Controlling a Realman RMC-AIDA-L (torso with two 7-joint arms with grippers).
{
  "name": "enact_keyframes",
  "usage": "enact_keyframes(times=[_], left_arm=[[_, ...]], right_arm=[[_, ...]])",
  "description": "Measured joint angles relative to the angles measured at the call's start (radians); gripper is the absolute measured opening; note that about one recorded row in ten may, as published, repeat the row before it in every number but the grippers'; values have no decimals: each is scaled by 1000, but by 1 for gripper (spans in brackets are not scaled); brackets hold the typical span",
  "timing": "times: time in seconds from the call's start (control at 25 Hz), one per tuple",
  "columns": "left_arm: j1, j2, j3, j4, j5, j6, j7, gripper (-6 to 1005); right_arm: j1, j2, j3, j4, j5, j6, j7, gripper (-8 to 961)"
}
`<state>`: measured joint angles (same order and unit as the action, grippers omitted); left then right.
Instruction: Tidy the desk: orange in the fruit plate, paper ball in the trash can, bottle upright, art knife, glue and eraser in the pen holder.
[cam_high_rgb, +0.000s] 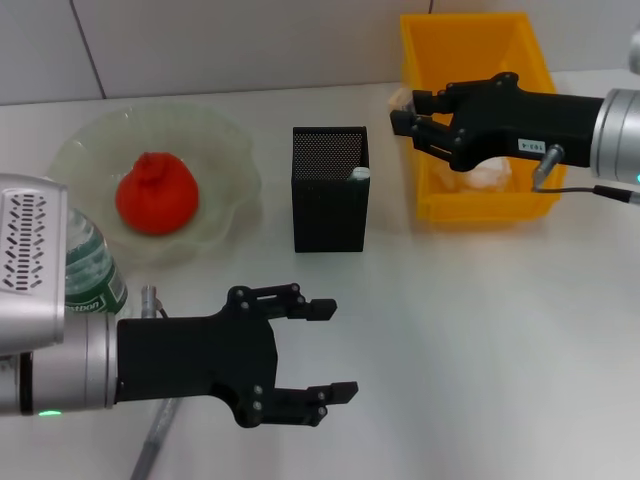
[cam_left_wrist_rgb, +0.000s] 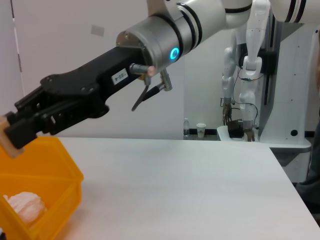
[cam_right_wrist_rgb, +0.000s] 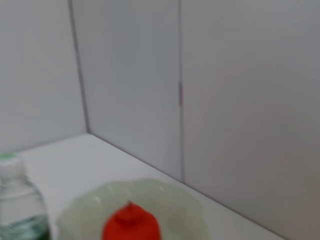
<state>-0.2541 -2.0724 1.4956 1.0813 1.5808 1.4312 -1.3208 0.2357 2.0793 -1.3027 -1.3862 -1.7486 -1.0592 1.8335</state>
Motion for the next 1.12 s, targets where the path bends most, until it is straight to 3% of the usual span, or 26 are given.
enact_keyframes(times=[0.12, 0.32, 1.12], left_arm=[[7, 0, 0, -7, -11, 3, 10, 786], [5, 0, 2, -13, -20, 7, 11, 786], [-11, 0, 12, -11, -22, 7, 8, 786]], right_arm=[[1, 0, 66, 64, 117, -68, -91, 259], [3, -1, 93, 94, 114, -70, -92, 259], [153, -2, 88, 194, -41, -73, -29, 260]])
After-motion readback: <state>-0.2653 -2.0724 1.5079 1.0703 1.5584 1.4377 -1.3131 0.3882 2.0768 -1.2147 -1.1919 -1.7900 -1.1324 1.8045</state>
